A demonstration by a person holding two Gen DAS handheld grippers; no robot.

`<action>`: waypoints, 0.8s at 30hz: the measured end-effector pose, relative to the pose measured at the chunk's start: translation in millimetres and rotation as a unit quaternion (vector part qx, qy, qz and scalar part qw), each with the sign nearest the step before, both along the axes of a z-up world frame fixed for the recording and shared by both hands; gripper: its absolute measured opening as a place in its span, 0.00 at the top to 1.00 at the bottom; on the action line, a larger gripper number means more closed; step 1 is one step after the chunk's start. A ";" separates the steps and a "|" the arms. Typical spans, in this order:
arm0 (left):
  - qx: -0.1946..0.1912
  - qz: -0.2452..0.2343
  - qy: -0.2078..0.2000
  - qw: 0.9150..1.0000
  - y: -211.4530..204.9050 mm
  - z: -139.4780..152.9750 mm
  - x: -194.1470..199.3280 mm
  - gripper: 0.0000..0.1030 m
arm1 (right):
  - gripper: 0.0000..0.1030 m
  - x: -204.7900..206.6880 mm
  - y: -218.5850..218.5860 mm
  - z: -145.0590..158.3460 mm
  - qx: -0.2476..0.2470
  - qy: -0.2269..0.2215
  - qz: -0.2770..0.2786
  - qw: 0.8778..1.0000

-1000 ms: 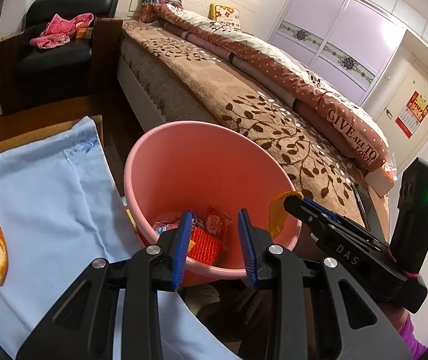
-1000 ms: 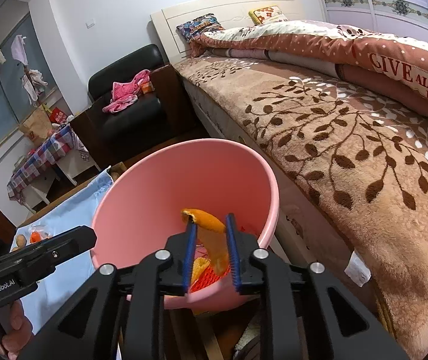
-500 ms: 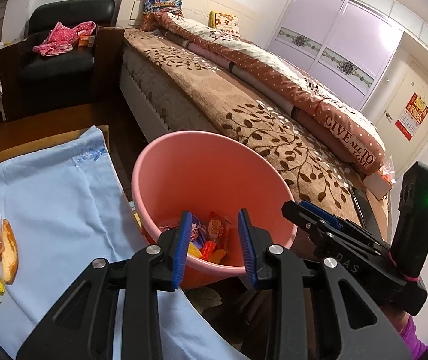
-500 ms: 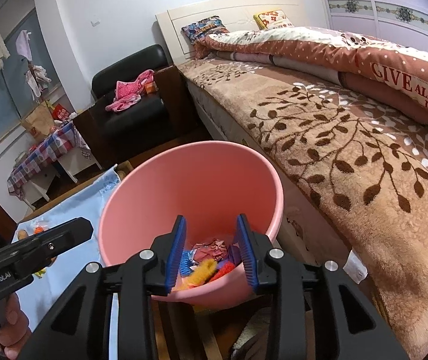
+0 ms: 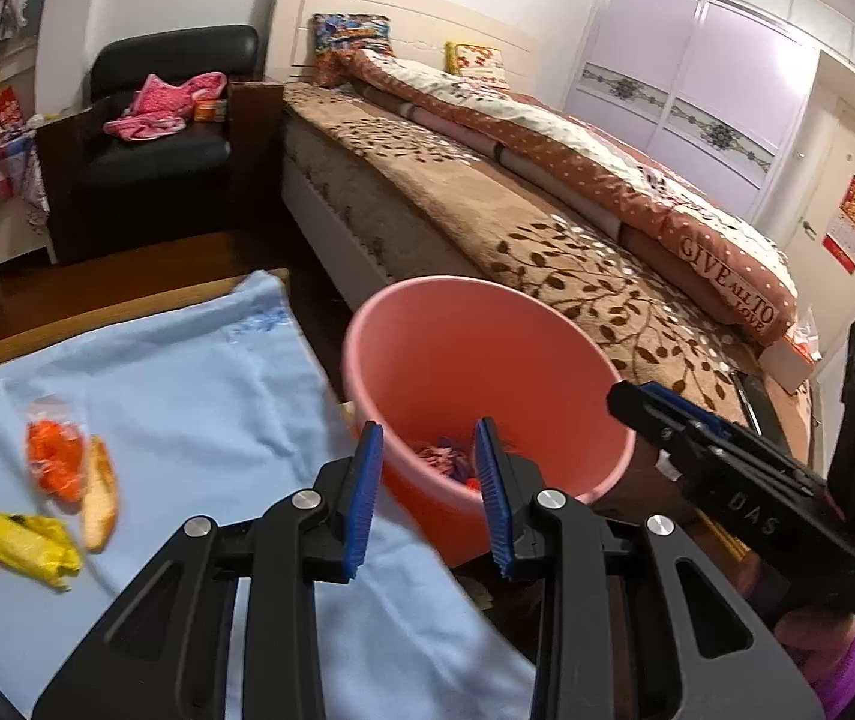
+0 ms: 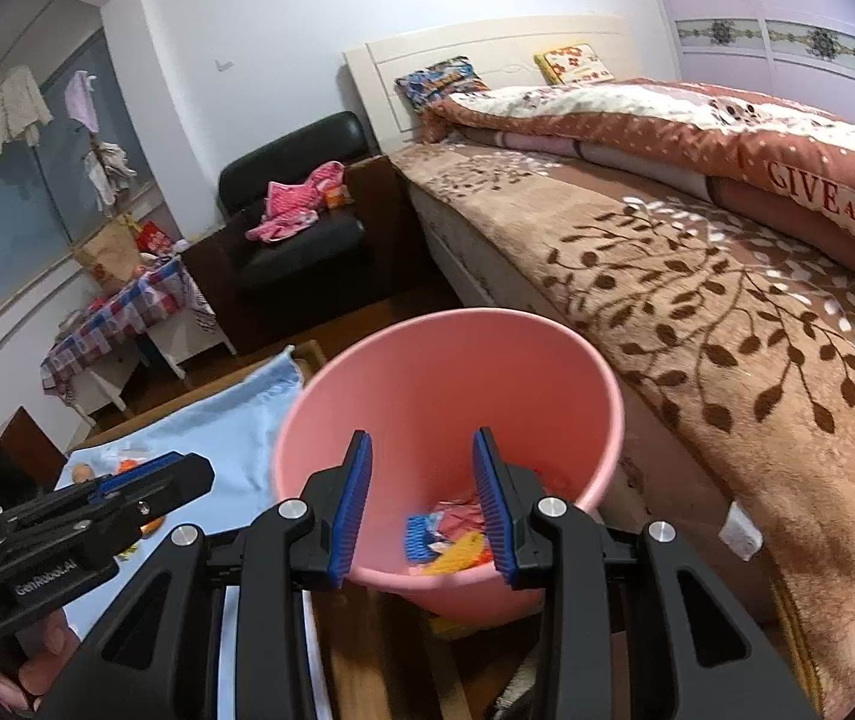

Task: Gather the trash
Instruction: 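Move both open tools back over the table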

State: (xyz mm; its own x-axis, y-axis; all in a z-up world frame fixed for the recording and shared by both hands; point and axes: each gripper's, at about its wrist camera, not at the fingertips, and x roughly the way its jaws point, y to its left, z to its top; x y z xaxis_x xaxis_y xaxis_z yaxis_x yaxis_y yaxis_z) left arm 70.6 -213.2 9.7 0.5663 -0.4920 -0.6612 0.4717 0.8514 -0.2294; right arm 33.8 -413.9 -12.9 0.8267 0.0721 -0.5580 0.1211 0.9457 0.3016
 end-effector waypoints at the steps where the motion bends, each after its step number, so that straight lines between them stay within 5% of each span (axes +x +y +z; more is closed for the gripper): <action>1: 0.000 0.007 0.002 1.000 5.9 0.1 0.1 0.69 | 0.67 0.0 5.0 1.5 -0.002 -0.002 0.005 1.000; 13: -0.014 0.134 0.019 0.991 92.7 -2.4 6.4 0.69 | 0.67 -4.2 64.8 8.8 -0.026 -0.009 0.081 0.996; 24: -0.005 0.285 0.031 0.958 208.7 -8.3 17.5 0.69 | 0.67 0.6 110.7 4.0 0.001 -0.004 0.165 0.986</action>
